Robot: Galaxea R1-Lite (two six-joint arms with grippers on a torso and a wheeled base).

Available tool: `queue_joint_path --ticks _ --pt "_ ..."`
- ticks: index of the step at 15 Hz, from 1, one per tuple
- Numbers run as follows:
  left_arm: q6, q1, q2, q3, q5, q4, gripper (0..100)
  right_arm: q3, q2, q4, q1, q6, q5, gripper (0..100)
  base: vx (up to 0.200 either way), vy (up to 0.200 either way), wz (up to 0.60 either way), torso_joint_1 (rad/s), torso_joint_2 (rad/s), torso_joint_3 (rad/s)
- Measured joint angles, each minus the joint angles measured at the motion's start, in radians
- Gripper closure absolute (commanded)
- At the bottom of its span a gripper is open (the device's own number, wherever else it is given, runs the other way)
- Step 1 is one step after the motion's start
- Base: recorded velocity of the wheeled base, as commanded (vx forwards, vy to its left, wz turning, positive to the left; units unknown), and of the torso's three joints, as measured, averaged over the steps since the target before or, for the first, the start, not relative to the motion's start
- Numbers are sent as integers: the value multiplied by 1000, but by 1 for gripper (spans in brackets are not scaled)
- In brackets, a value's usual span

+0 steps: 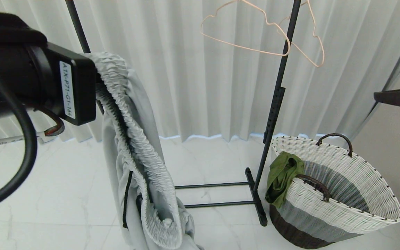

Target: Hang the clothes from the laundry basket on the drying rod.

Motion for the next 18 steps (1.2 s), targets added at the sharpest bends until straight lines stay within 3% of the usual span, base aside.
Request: queue_joint_path --ticks 2,5,10,18 --pt "39 97 -24 39 -4 0 100 4 1 38 -76 0 -19 0 0 0 0 0 0 0" --pt "45 159 -50 71 -4 -3 100 45 0 41 -148 2 -24 0 0 0 0 0 0 0" --pt "48 170 -78 86 -4 -3 100 70 -5 34 -183 95 -24 0 0 0 0 6 -24 -20" --pt "50 172 -89 75 -4 -5 100 71 -8 13 -186 155 -21 0 0 0 0 147 -411 -265"
